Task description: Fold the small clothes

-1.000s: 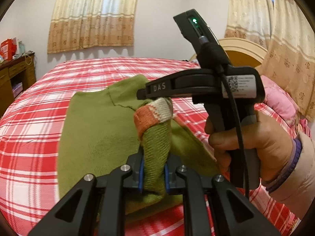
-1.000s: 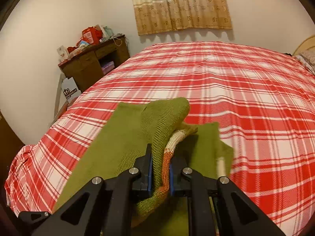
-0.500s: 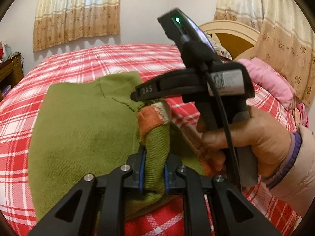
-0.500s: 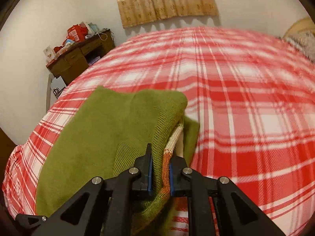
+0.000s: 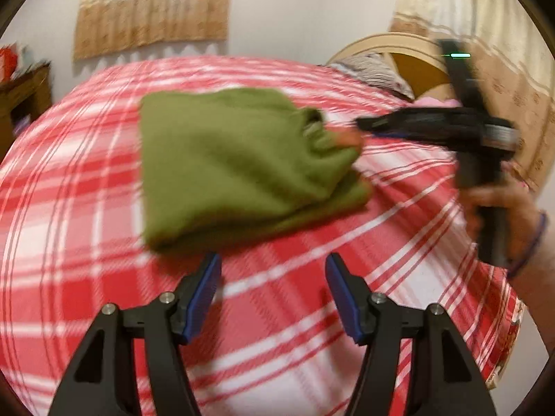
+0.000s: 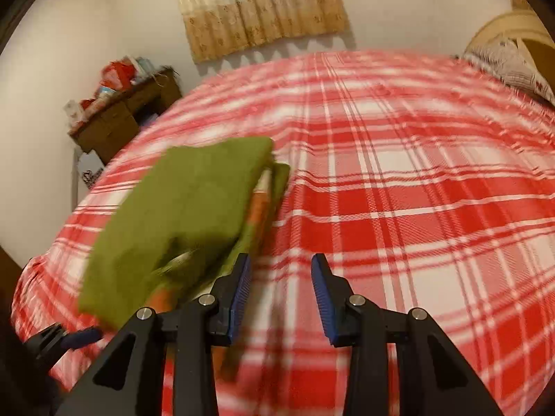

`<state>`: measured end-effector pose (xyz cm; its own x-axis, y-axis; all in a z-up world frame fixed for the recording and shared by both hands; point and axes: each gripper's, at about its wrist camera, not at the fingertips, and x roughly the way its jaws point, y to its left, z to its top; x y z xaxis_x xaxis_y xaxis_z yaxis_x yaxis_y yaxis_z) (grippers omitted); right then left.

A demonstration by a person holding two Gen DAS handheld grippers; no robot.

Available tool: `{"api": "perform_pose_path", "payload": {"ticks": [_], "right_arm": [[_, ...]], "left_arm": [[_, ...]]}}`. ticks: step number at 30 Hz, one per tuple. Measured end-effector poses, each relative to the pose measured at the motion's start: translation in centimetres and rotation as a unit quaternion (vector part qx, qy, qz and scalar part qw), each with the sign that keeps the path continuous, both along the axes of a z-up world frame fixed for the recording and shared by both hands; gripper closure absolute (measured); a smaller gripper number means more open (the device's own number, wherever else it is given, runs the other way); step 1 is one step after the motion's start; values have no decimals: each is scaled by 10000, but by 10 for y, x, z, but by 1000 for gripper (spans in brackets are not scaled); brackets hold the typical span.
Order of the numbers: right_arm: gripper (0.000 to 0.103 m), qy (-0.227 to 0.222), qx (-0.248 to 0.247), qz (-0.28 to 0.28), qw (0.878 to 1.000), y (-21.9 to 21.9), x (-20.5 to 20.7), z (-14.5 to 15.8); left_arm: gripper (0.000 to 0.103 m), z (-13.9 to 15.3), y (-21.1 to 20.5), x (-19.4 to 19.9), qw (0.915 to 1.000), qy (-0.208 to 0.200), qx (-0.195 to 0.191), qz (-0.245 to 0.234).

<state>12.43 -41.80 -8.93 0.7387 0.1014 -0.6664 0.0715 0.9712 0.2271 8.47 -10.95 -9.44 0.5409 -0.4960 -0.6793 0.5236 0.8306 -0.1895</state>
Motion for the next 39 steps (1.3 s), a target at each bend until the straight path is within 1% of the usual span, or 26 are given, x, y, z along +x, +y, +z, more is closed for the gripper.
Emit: {"api": "perform_pose_path", "payload": {"ticks": [1,3,5,6,8,9,11,12,13,14,16,18,19,21,22,24,25,26,29,30,32,33,34,35,37,39], "right_arm": [[66,-156,67,147,9997,9,-10,9],[66,-287,114,439,9986,23,-15,20],[65,-233,55,705,9972,39,-9,23],[65,-159,-83,808,9966,48,-4,21],[65,119,-380,1041,9938,65,12,8],[65,215,-465,1080,9928,70,16,2],[65,516,-810,1023,9901,77,23,-17],[68,695,-923,881,9894,78,25,-28],[75,701,-828,803,9908,77,22,-32],[93,678,-663,784,9924,74,18,-33],[95,497,-109,729,9960,68,3,-28],[95,280,469,692,9961,58,-11,-23],[95,171,907,616,9938,50,-19,-23],[96,44,1550,380,9872,35,-29,-30],[96,71,1804,130,9835,25,-34,-42],[97,210,2131,-92,9768,17,-36,-63],[98,103,2475,-90,9688,11,-40,-74],[98,49,2516,-91,9678,11,-42,-75],[98,57,2036,-52,9790,19,-42,-60],[97,67,1804,-130,9835,21,-42,-52],[96,13,959,-541,9939,26,-47,-29],[92,-91,362,-781,9963,32,-52,-15],[92,-307,-89,-848,9959,40,-56,2],[92,-416,-130,-772,9961,43,-57,9],[92,-547,-124,-336,9979,61,-51,25],[92,-530,-397,1,9978,81,-39,28]], "left_arm": [[38,-1,4,0,9999,58,4,96],[38,1,10,2,9994,140,-2,309],[38,6,14,2,9988,139,-21,473],[38,9,16,0,9985,115,-18,528],[38,14,18,-2,9982,45,19,602],[38,17,20,0,9980,6,38,635],[38,19,25,-6,9976,-41,78,683],[38,18,29,-8,9974,-50,95,712],[38,18,32,-9,9972,-44,109,744],[38,17,36,-9,9970,-18,107,770],[38,13,43,-7,9966,54,83,822],[38,10,46,-1,9959,186,27,881],[38,8,47,2,9956,271,-40,897],[38,6,50,5,9949,400,-181,913],[38,6,50,6,9946,421,-218,918],[38,8,50,3,9946,388,-228,936],[38,9,51,2,9947,361,-206,936],[38,10,52,3,9949,306,-142,948],[38,12,58,4,9945,211,-53,1024],[38,12,61,6,9941,224,-70,1055],[38,13,67,13,9931,244,-128,1141],[38,14,69,15,9925,230,-127,1193],[38,15,70,18,9919,205,-120,1249],[38,16,70,22,9915,172,-126,1282],[38,20,65,31,9914,101,-138,1297],[38,27,58,39,9915,22,-167,1293]]}}
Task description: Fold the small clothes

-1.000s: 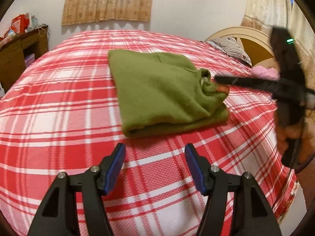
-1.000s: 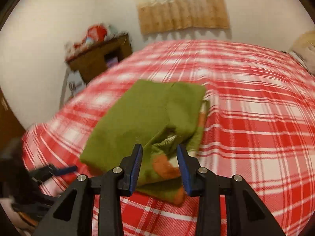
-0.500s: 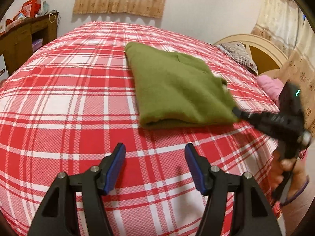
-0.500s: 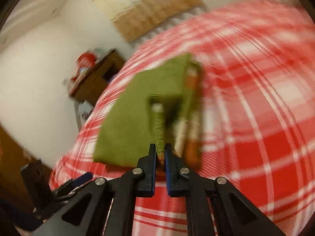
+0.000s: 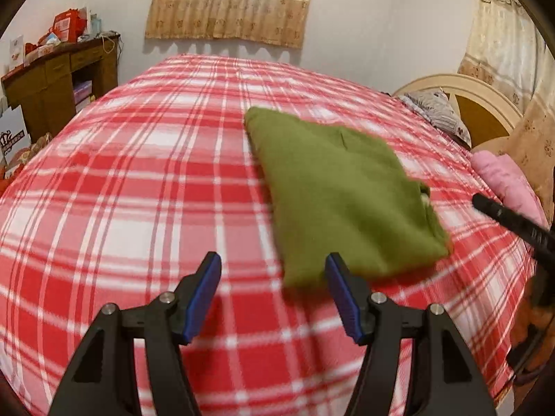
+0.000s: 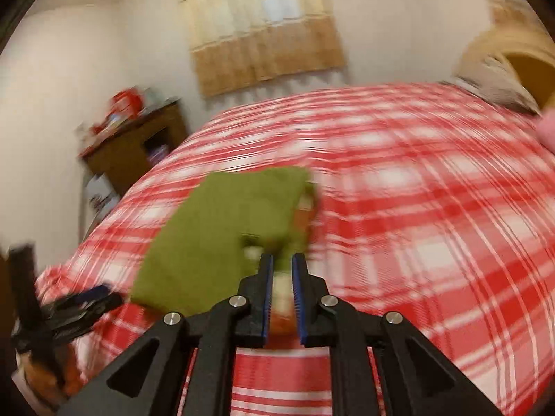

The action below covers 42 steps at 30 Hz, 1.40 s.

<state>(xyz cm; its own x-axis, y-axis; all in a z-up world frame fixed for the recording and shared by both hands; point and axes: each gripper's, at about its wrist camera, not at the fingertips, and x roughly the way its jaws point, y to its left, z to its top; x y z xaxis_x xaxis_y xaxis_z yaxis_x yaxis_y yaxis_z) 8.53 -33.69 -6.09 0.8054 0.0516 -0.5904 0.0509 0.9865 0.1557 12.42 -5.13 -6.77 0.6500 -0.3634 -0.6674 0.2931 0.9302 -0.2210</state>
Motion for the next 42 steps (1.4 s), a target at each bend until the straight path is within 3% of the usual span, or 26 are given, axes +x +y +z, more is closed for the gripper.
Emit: {"api": "perform_pose_path", "payload": {"ticks": [3,7,9,13,15,20,23,25,26,27,33,37,39,42], "right_arm": [[92,119,-289,296,9991,19,24,-8],[92,915,-549,9,9943,8,71,-55],[95,803,-384,2,9960,-4,77,-65],[96,872,-70,-29,9962,-18,90,-63],[96,871,85,13,9962,-24,94,-65],[93,760,894,202,9929,-41,80,-52],[91,252,1390,-82,9899,-60,56,-34],[76,9,1569,-174,9875,-70,51,-25],[55,0,1614,-149,9868,-73,54,-23],[39,11,1601,-150,9870,-74,57,-22],[38,316,1488,-179,9882,-78,99,-35],[38,511,1341,-156,9895,-76,117,-54],[38,513,1315,-153,9899,-75,120,-57],[38,450,1204,-206,9915,-77,129,-59]], "left_arm": [[38,8,-13,12,9999,-138,53,86],[38,-5,-30,27,9994,20,343,105],[38,-19,-33,33,9991,201,365,67],[21,-30,-32,34,9991,281,296,111],[21,-30,-30,32,9991,307,270,55],[21,-10,-16,29,9996,178,172,-100],[21,7,-5,38,9999,-5,-133,0],[21,15,-4,54,9995,-25,-301,78],[21,17,-6,64,9993,-7,-355,67],[21,18,-9,73,9991,-1,-412,24],[23,5,-29,123,9977,376,-564,14],[29,-10,-44,131,9972,583,-462,-52],[29,-19,-48,130,9979,573,-313,-45],[20,-28,-46,133,9971,660,-374,10]]}}
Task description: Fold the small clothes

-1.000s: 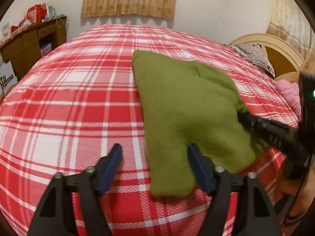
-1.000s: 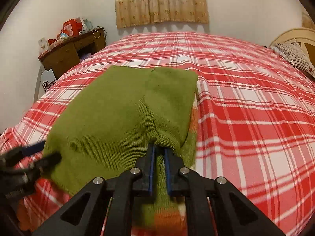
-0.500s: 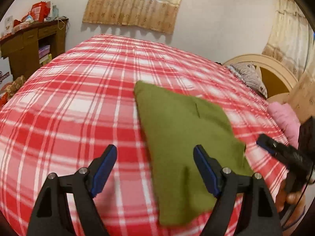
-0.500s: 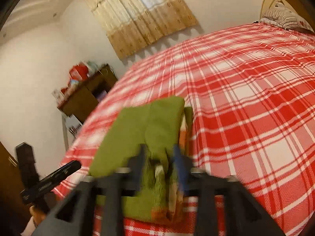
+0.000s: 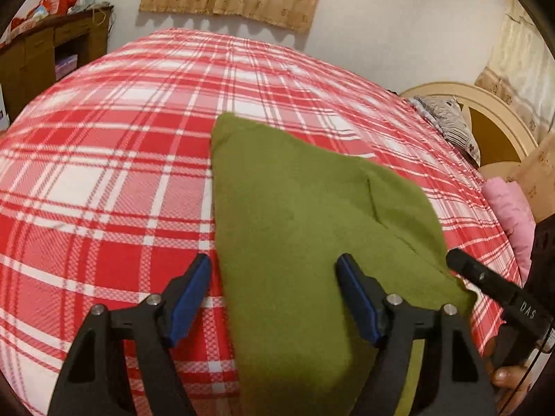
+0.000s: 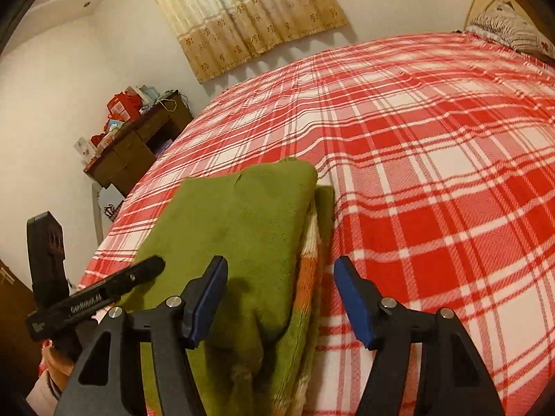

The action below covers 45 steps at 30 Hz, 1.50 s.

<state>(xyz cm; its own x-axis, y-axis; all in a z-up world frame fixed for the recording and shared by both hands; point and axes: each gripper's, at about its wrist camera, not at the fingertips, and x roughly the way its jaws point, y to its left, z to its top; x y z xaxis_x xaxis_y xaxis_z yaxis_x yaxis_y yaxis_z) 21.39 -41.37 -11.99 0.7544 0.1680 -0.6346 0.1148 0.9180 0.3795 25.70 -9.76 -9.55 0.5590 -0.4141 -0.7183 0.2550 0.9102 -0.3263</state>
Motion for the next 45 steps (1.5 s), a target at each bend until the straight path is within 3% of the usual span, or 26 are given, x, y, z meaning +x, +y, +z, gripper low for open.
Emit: {"api": "perform_pose_path", "payload": {"ticks": [3,6,9,13,18,30,32,34,37,45], "right_arm": [[38,16,25,34,10000,-1,12,-6],[38,354,30,365,9987,6,28,-29],[38,259,386,371,9982,-5,27,-33],[38,254,252,390,9986,-1,28,-31],[53,156,103,556,9983,8,27,-29],[47,233,472,619,9967,-1,36,-36],[48,201,365,652,9970,2,36,-34],[58,147,271,779,9965,8,36,-32],[59,161,326,771,9964,6,37,-33],[55,240,563,770,9951,-1,43,-38]], "left_arm": [[15,-7,5,2,9998,115,-143,72],[15,-7,1,-2,10000,-7,3,23],[15,-7,-2,-2,10000,-42,71,-36],[15,-7,-2,-1,10000,-59,53,-39],[15,-8,-2,0,9999,-78,64,-47],[15,-9,-5,3,9999,-71,27,-96],[23,-8,-6,3,9998,-118,25,-129],[29,-7,-11,-1,9995,-203,76,-211],[30,-5,-15,-2,9991,-288,220,-200],[30,-9,-12,3,9996,-170,62,-229]]}}
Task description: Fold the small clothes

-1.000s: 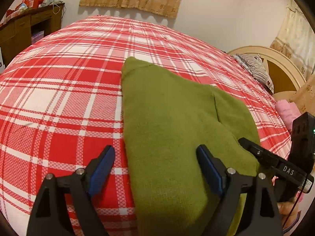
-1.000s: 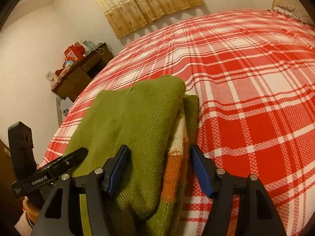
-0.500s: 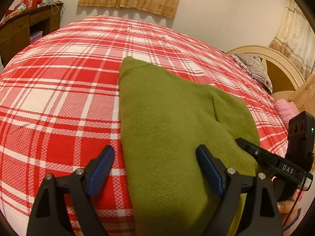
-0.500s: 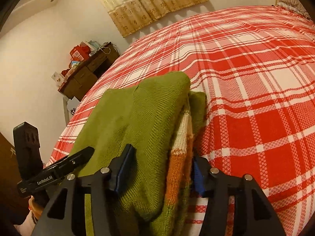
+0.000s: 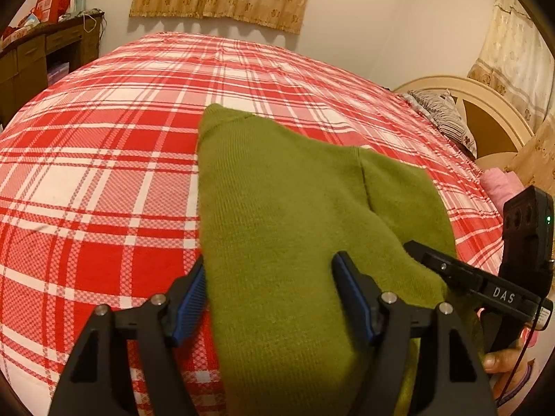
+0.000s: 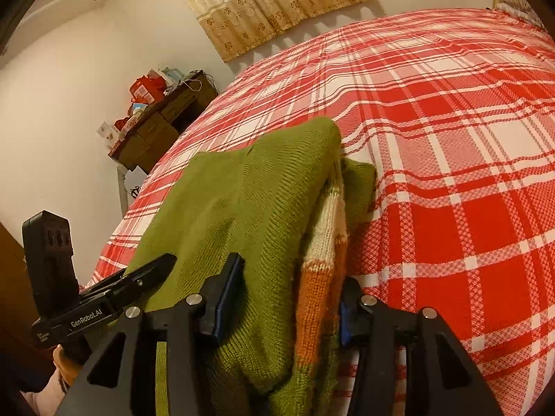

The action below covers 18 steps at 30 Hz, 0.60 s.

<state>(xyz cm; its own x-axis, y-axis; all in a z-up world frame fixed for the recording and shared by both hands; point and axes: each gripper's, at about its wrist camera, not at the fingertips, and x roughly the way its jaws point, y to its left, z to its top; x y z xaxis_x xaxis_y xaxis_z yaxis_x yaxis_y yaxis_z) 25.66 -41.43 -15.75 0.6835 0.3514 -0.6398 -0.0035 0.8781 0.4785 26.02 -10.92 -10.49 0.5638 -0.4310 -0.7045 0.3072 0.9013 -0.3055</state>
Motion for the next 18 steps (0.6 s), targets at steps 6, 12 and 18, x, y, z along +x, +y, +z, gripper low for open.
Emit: {"api": "perform_pose_path", "payload": {"ticks": [6,12,18], "right_arm": [[56,-21,-167,-7,9999,4,0,2],[67,-82,-813,-98,9966,22,-2,13],[72,-174,-735,-199,9969,34,-27,37]], "left_arm": [[39,0,-2,-2,10000,-49,-44,-67],[46,4,-7,-7,9997,-184,165,-94],[68,28,-5,-25,9988,-151,383,-264]]}}
